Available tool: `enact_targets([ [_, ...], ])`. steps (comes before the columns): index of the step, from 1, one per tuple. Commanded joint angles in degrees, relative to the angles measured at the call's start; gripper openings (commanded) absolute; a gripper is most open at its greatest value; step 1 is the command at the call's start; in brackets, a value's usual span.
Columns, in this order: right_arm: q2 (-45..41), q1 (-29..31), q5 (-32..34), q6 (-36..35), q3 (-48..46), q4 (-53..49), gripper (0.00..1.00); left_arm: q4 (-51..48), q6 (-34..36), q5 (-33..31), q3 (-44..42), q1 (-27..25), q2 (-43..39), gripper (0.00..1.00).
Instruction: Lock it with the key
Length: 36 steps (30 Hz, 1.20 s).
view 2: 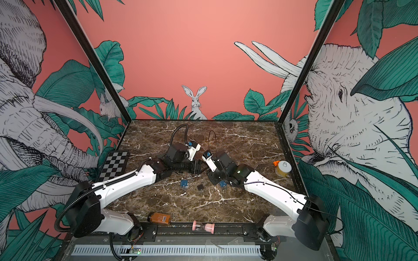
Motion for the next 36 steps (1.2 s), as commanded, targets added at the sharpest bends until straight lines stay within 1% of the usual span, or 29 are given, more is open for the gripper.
enact_targets([
  [1,0.6,1.1,1.6,-1.2,2.2,1.9,0.2,1.6,-1.2,0.9,-0.5,-0.1,0.2,0.61],
  [6,1.8,1.9,1.8,-1.4,3.3,1.8,0.2,4.8,-2.4,1.5,-1.6,-0.1,0.0,0.57],
  [11,2.5,2.8,2.6,-1.7,3.8,1.6,0.2,5.5,-2.8,1.5,-1.5,0.0,0.0,0.52],
  [14,2.5,3.1,2.7,-1.9,3.8,1.8,0.2,5.9,-3.1,1.8,-1.6,-0.1,0.3,0.4],
  [15,2.6,3.2,2.9,-1.9,3.8,1.9,0.2,6.2,-3.3,1.7,-1.8,-0.1,0.4,0.38],
  [29,2.2,4.2,3.1,-1.5,2.8,3.7,0.2,8.5,-5.5,2.6,-2.4,0.0,1.4,0.26],
  [31,2.2,4.4,3.1,-1.6,2.6,3.9,0.2,8.7,-5.6,2.2,-2.7,-0.1,1.4,0.21],
  [36,1.8,4.6,3.4,-1.5,1.9,4.5,0.2,8.4,-5.5,1.3,-2.8,0.0,1.3,0.18],
])
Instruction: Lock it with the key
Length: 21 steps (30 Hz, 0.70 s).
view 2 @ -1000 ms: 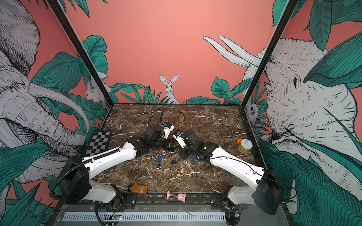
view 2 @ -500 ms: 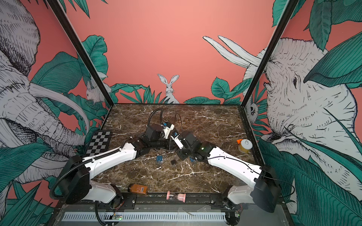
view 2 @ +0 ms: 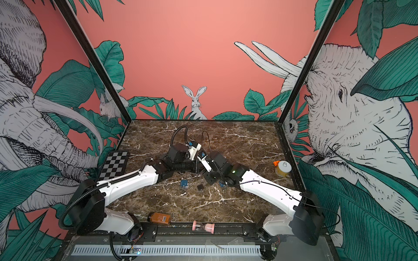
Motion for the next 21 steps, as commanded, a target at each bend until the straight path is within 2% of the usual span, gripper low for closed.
enact_targets([
  [1,-0.8,1.2,-0.5,-0.5,-0.6,4.4,0.2,1.6,-0.6,-0.8,-0.9,-0.2,0.1,0.16],
  [3,-1.0,1.2,-0.2,-0.4,-0.9,4.7,0.2,1.7,-0.6,-1.3,-1.1,-0.1,0.1,0.14],
  [8,-1.0,1.2,1.0,-0.3,-1.7,6.1,0.2,2.1,-0.8,-1.9,-0.8,-0.1,0.6,0.0],
  [11,-1.0,1.2,2.2,0.3,-2.2,7.5,0.22,2.7,-1.2,-2.0,-0.5,-0.1,1.2,0.0],
  [13,-1.2,1.0,3.4,1.1,-2.2,8.2,0.29,3.8,-1.7,-2.3,-0.6,-0.1,1.5,0.0],
  [18,-5.2,-1.9,4.3,4.9,-3.3,12.0,0.65,7.4,-5.3,-6.1,-2.1,0.4,-0.5,0.0],
  [21,-10.0,-6.1,3.0,8.6,-5.0,15.2,0.68,12.3,-11.0,-8.8,-4.5,2.2,-3.8,0.0],
])
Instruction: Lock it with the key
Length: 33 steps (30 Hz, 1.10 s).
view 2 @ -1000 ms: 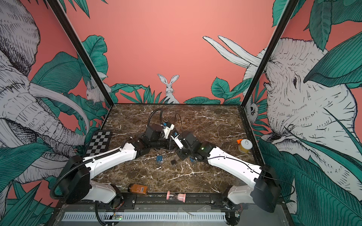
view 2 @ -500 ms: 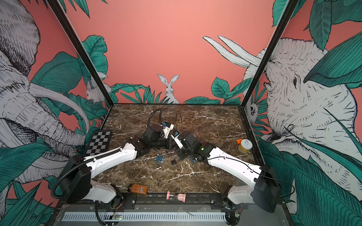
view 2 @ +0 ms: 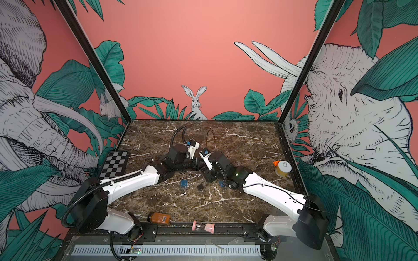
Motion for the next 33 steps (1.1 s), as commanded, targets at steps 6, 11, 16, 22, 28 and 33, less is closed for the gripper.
enact_targets([
  [6,-12.2,-12.1,-7.8,9.3,-6.6,17.0,0.73,9.1,-20.6,-13.8,-6.3,3.2,-13.6,0.0],
  [11,-15.9,-12.2,-9.9,-1.3,-11.4,24.7,0.77,18.1,-42.6,-11.3,-13.1,8.9,-17.8,0.0],
  [16,-11.7,-12.2,-18.5,-9.3,-6.0,19.3,0.71,32.3,-56.8,-2.3,-15.3,11.4,-12.3,0.0],
  [22,-5.2,-12.3,-25.6,-8.2,-3.9,23.9,0.69,33.1,-56.7,4.4,-11.3,9.4,-8.9,0.0],
  [28,-0.1,-12.3,-27.4,-7.4,-0.9,25.3,0.65,32.4,-56.0,6.0,-10.9,9.4,-9.6,0.0],
  [33,2.7,-12.3,-28.9,-5.8,0.8,26.7,0.61,36.0,-57.2,7.1,-11.4,9.4,-8.3,0.0],
])
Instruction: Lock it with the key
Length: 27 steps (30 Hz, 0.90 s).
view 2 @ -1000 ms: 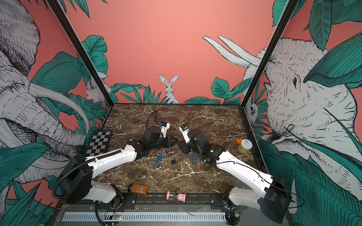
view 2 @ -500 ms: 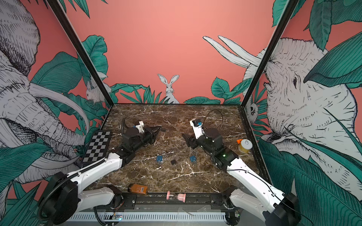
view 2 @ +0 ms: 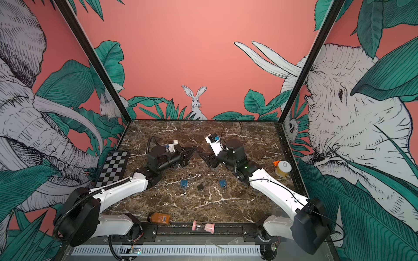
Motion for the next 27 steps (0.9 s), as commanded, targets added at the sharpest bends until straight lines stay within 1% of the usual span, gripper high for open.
enact_targets([
  [1,1.0,0.0,-2.4,1.0,2.1,4.2,0.6,5.6,-2.1,1.9,1.1,0.1,-0.5,0.0],
  [4,2.2,0.0,-2.4,1.1,2.5,4.4,0.57,6.5,-2.4,2.3,1.2,0.1,-0.1,0.0],
  [9,4.2,0.0,-3.4,1.3,3.5,3.7,0.5,7.3,-2.5,2.2,0.8,0.1,0.0,0.0],
  [12,4.3,0.0,-3.6,1.8,3.5,3.9,0.44,7.6,-2.5,2.2,0.5,0.1,0.2,0.0],
  [16,4.2,-0.1,-3.6,2.4,2.9,4.2,0.39,8.1,-2.7,1.9,0.1,0.1,0.3,0.0],
  [21,4.1,0.0,-3.5,3.1,2.2,4.8,0.27,8.4,-2.5,2.5,0.5,0.1,0.7,0.0],
  [23,4.2,0.0,-3.7,3.4,2.1,5.1,0.18,8.4,-2.5,2.8,0.8,0.1,0.9,0.0],
  [25,4.2,0.0,-3.7,3.7,2.1,5.3,0.12,8.5,-2.5,2.9,0.7,0.1,1.0,0.0],
  [27,4.4,-0.1,-3.9,4.3,2.3,5.1,0.03,8.7,-2.4,2.8,0.4,0.1,1.1,0.0],
])
